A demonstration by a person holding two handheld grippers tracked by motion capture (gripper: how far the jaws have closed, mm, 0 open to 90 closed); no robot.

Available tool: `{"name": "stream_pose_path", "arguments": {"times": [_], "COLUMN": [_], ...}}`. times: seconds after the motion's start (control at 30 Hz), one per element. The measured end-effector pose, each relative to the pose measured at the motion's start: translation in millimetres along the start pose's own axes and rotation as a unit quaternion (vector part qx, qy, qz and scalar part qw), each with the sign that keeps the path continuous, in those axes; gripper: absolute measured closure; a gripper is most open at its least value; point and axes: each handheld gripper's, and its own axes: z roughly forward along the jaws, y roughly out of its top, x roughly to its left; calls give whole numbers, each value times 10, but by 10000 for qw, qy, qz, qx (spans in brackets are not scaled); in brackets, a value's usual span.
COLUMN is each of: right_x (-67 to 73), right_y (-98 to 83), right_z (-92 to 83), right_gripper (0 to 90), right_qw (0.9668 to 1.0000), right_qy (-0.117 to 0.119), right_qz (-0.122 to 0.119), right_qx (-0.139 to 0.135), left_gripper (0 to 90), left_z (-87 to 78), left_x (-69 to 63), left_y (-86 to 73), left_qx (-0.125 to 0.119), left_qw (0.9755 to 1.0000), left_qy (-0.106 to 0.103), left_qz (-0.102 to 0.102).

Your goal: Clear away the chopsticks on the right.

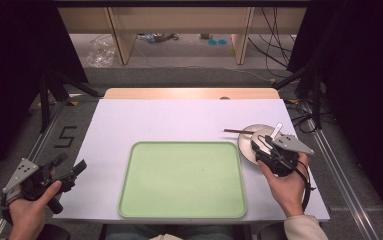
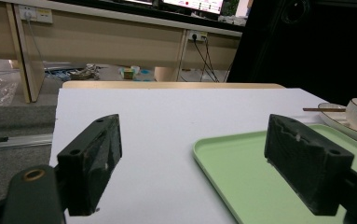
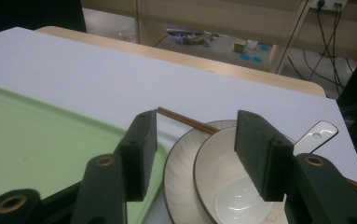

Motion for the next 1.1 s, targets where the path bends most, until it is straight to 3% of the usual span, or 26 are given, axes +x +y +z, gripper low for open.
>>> {"name": "stream_pose_path", "arguments": {"times": [0.17,0.2,0.27,0.37,0.4,0.43,0.6,0.67,0.73,0.77,0.8,0.87,0.93,0.97,1.0,1.03,1.1], "right_x": [-16,-32,-46,-71,-71,-78,-78,-82,-94,-87,-64,-91,-118,-145,-129,-125,-141], "right_y": [47,80,119,204,204,265,357,401,411,430,451,495,507,499,509,511,501], "right_z": [126,181,254,355,355,424,576,724,785,840,887,1056,1169,1227,1263,1318,1358], "right_gripper": [549,620,681,834,834,885,900,900,900,900,900,900,900,900,900,900,900], "right_qw": [9999,9995,9989,9974,9974,9961,9935,9884,9869,9835,9786,9705,9652,9654,9607,9571,9553], "right_qy": [-109,-122,-108,-235,-235,-210,-207,-119,-98,-161,-218,-241,-290,-248,-284,-358,-327], "right_qz": [40,125,297,282,282,422,349,423,334,357,568,726,753,718,925,938,895], "right_qx": [84,255,345,617,617,741,1067,1452,1575,1769,1967,2288,2488,2494,2601,2718,2798], "left_gripper": [188,188,188,188,188,188,188,188,189,189,189,189,189,189,189,189,189], "left_z": [-5,-11,-14,-9,-6,-8,-11,-12,-11,-12,-12,-12,-10,-10,-9,-9,-9], "left_x": [14,8,8,5,10,5,10,9,10,11,11,10,11,11,12,12,12], "left_y": [-1,-3,-3,-3,-1,0,-5,-4,-5,-5,-5,-5,-6,-6,-7,-7,-7], "left_qx": [10,8,-6,-5,-7,3,12,12,15,23,21,24,16,16,12,12,14], "left_qw": [10000,10000,10000,10000,10000,10000,10000,10000,10000,10000,10000,10000,10000,10000,10000,10000,10000], "left_qy": [-43,-14,-38,-36,-65,-47,-23,-28,-27,-20,-14,-2,-7,-7,-1,-1,0], "left_qz": [53,4,1,-8,43,27,-7,-5,-6,-11,-21,-32,-39,-39,-56,-56,-52]}}
